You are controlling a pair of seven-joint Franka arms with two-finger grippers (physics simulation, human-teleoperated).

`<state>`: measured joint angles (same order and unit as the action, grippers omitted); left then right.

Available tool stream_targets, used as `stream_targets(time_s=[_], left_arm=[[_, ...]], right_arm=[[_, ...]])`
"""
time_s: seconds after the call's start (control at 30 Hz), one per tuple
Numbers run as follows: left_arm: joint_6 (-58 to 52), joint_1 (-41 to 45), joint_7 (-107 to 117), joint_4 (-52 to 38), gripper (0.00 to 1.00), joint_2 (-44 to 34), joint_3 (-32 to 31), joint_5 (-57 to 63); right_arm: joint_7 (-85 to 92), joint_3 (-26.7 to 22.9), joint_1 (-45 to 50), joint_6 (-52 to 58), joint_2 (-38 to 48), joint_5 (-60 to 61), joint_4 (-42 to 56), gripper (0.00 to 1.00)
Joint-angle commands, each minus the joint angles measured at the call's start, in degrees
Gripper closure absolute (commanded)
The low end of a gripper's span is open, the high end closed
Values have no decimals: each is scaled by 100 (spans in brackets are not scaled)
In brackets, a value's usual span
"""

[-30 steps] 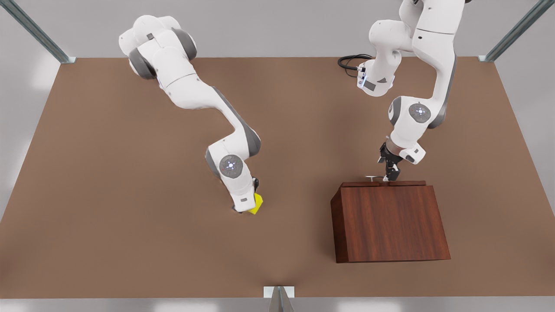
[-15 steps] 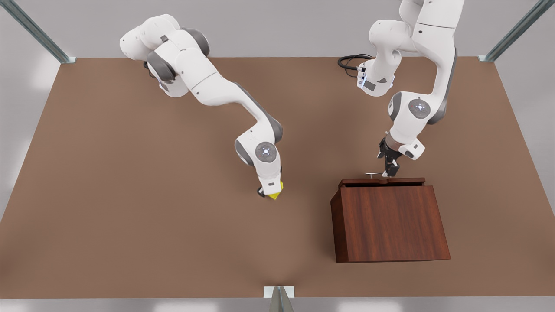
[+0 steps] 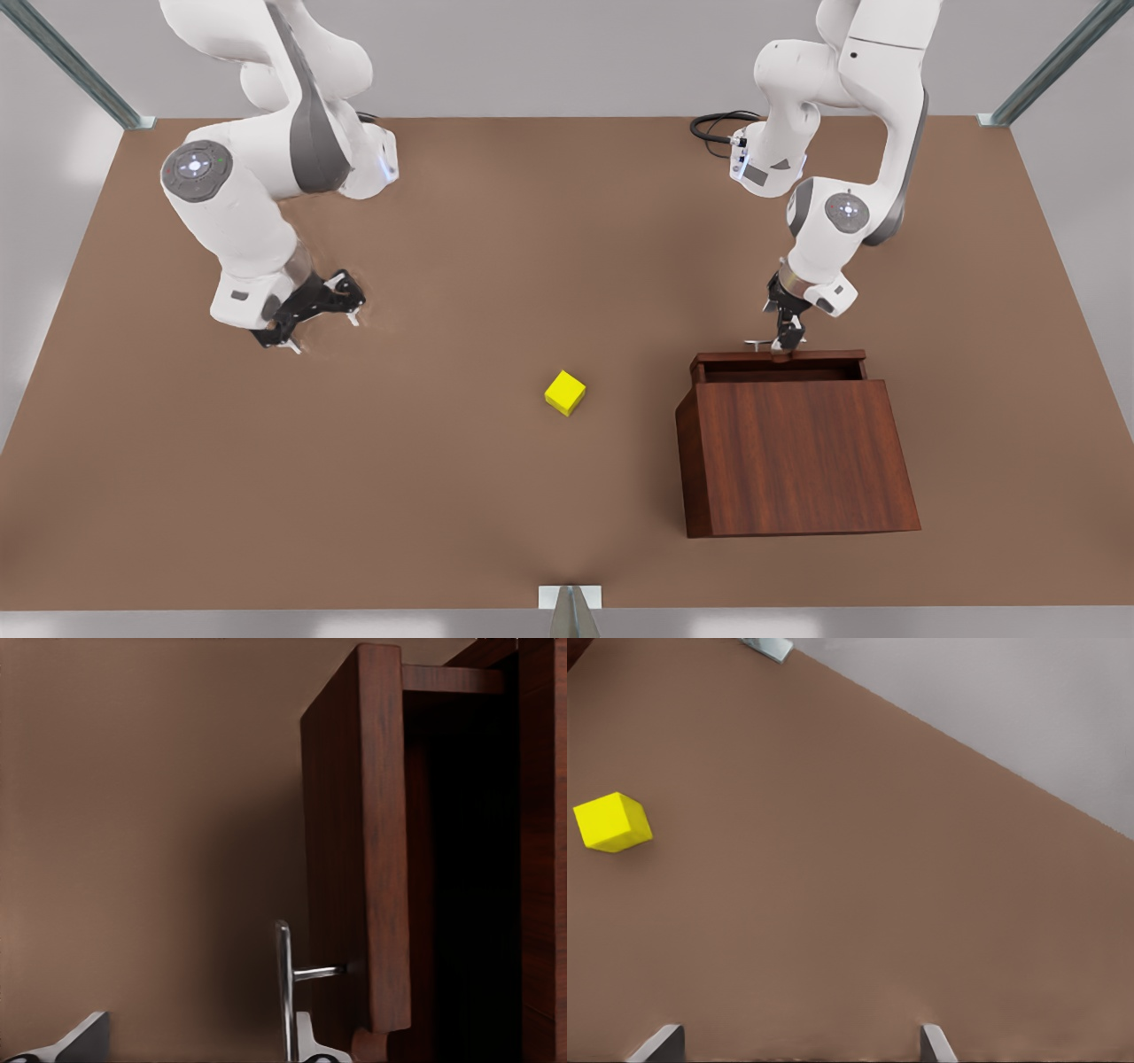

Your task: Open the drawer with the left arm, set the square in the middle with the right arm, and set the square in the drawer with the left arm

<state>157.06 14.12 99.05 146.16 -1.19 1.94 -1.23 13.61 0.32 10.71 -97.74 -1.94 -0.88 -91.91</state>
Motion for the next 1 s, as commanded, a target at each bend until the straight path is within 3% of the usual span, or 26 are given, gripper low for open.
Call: stream_targets(time_s=[0.0, 0.07, 0.1, 0.13, 0.23, 0.37, 0.53, 0.9, 0.97], left_arm=[[0, -76, 0, 18, 0, -30, 0, 0], [-18, -76, 0, 132, 0, -153, 0, 0], [-44, -76, 0, 159, 0, -206, 0, 0], [-62, -76, 0, 176, 0, -232, 0, 0], [-167, -76, 0, 185, 0, -303, 0, 0], [-185, -67, 9, 299, 0, -390, 0, 0], [-193, 74, 9, 501, 0, -610, 0, 0], [-351, 127, 9, 871, 0, -1102, 0, -9], [-957, 161, -44, 853, 0, -1866, 0, 0]], right_arm=[[-51, -32, 38, 568, 53, 0, 94, 0], [-148, -516, -376, 1389, 44, 0, 726, 0], [-367, -471, -561, 1670, 1, -8, 1034, 0], [-403, 2, -1166, 1741, -44, -26, 1105, 0], [-368, 65, -1405, 2136, -123, -158, 1193, 0], [-403, 3, -1387, 2110, -219, -641, 1667, 0], [-403, -243, -1554, 1934, -386, -35, 1870, 0], [-403, -269, -1625, 1600, -465, -96, 1931, 0], [-403, -269, -1625, 1591, -465, -87, 1940, 0]])
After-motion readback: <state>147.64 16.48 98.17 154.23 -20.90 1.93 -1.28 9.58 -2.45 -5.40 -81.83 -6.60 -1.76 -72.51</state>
